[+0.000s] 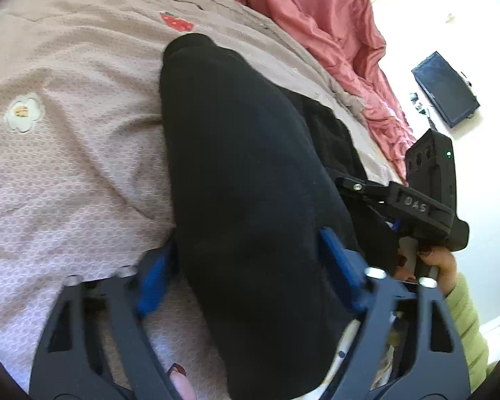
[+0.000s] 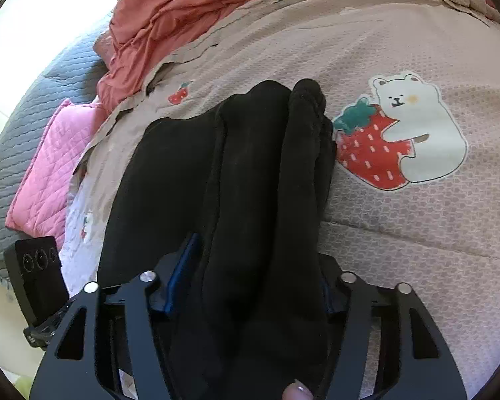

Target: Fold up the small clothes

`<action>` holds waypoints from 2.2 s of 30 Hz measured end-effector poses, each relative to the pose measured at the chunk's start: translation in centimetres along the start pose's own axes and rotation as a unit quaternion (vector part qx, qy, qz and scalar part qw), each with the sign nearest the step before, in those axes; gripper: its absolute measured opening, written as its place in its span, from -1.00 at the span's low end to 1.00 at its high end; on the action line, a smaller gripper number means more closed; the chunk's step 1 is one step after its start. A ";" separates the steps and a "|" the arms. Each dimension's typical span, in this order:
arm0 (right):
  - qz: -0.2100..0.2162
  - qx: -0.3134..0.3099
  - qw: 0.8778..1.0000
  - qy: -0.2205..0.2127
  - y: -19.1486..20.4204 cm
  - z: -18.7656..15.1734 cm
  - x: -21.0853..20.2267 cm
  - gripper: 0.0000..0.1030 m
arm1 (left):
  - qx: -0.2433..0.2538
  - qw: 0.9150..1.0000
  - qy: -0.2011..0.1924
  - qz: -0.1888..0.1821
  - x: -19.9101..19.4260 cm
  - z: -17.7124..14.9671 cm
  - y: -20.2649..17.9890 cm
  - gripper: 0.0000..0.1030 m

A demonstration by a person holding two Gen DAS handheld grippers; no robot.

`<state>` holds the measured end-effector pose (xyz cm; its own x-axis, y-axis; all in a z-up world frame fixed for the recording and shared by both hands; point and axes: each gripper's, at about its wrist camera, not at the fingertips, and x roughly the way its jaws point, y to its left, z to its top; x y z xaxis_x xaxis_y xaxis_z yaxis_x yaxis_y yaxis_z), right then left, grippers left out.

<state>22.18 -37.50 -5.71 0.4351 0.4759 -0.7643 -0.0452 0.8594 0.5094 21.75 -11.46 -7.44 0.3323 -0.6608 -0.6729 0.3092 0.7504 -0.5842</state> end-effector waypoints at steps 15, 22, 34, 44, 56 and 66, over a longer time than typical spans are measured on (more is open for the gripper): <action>-0.001 -0.061 0.993 -0.100 4.4 0.5 -4.4 -0.33 | 0.053 0.995 -0.088 -0.016 -4.5 1.6 -1.8 -0.07; -0.035 -0.081 0.993 -0.084 5.8 1.0 -1.5 -0.33 | 0.032 0.996 -0.074 0.026 -4.0 2.0 0.2 -0.06; -0.082 -0.070 0.993 -0.052 5.5 0.4 1.3 -0.14 | 0.027 0.995 -0.040 0.089 -3.2 1.9 1.4 0.10; -0.131 -0.063 0.988 -0.049 6.3 0.4 1.6 0.28 | 0.023 0.994 -0.035 0.105 -3.6 1.7 1.8 0.23; -0.124 -0.077 0.981 -0.126 8.3 -1.2 -4.4 0.82 | 0.031 0.988 -0.082 0.126 -7.5 1.5 1.3 0.57; -0.142 -0.108 0.964 -0.198 10.9 -5.4 -9.3 0.91 | 0.059 0.979 -0.145 0.133 -12.4 -0.8 -1.3 0.81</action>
<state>12.81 -31.53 4.80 0.7652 0.1439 -0.6275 -0.0414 0.9837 0.1751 16.50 -4.20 1.32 0.6489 -0.4307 -0.6272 0.2717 0.9012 -0.3378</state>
